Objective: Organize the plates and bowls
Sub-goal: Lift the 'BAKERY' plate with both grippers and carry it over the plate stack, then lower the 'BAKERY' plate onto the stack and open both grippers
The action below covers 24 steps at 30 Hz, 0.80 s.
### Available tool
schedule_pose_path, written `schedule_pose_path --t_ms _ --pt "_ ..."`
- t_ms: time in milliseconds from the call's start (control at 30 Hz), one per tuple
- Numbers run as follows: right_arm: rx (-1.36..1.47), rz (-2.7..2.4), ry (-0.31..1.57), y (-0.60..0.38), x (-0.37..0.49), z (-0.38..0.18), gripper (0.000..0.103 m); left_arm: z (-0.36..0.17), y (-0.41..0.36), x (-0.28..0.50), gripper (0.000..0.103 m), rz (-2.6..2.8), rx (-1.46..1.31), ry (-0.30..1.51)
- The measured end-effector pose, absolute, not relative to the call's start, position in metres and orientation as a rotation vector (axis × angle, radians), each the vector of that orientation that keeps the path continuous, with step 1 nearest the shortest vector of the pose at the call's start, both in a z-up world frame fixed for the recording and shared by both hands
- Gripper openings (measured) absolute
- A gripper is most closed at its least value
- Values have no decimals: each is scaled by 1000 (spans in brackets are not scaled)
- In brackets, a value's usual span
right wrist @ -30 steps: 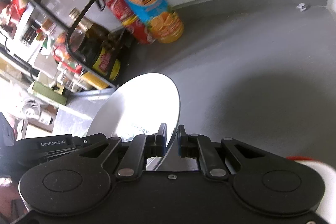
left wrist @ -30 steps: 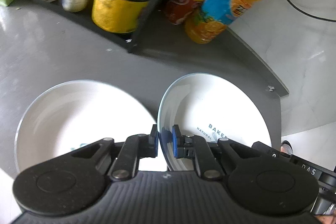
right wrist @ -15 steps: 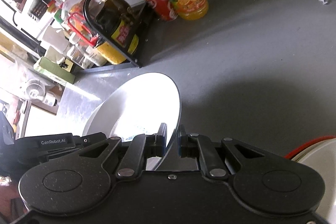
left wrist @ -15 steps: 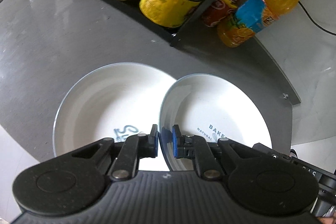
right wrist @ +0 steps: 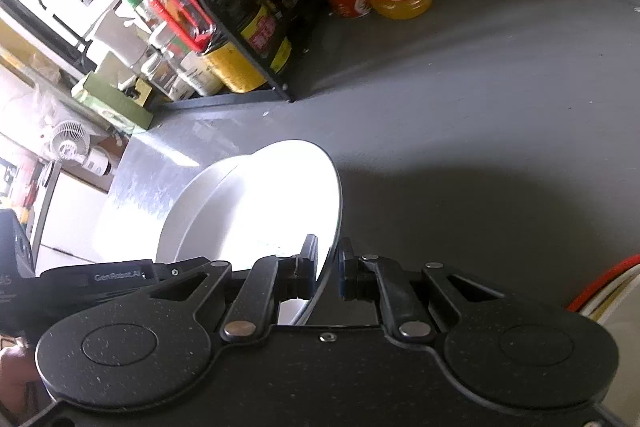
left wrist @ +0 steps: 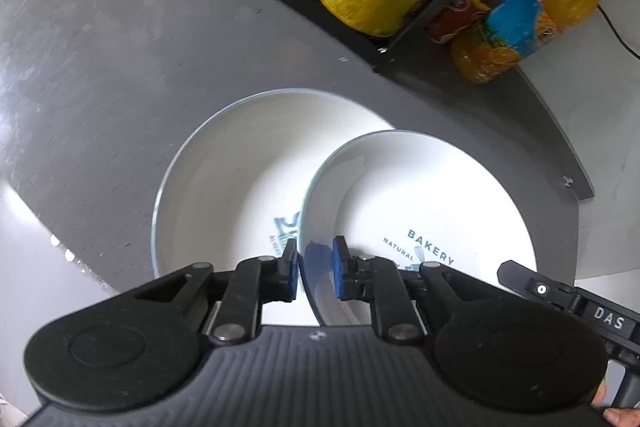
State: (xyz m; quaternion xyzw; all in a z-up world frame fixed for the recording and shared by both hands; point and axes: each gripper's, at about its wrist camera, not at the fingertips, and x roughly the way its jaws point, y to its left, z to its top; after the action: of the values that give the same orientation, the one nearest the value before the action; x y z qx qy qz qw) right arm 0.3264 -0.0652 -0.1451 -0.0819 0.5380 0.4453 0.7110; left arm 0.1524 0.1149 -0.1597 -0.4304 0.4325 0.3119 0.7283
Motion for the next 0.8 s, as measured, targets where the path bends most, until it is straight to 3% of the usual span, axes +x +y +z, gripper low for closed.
schedule_pose_path --t_ms 800 --pt "-235 1006 1179 -54 307 -159 6 -172 114 151 20 748 -828 1065"
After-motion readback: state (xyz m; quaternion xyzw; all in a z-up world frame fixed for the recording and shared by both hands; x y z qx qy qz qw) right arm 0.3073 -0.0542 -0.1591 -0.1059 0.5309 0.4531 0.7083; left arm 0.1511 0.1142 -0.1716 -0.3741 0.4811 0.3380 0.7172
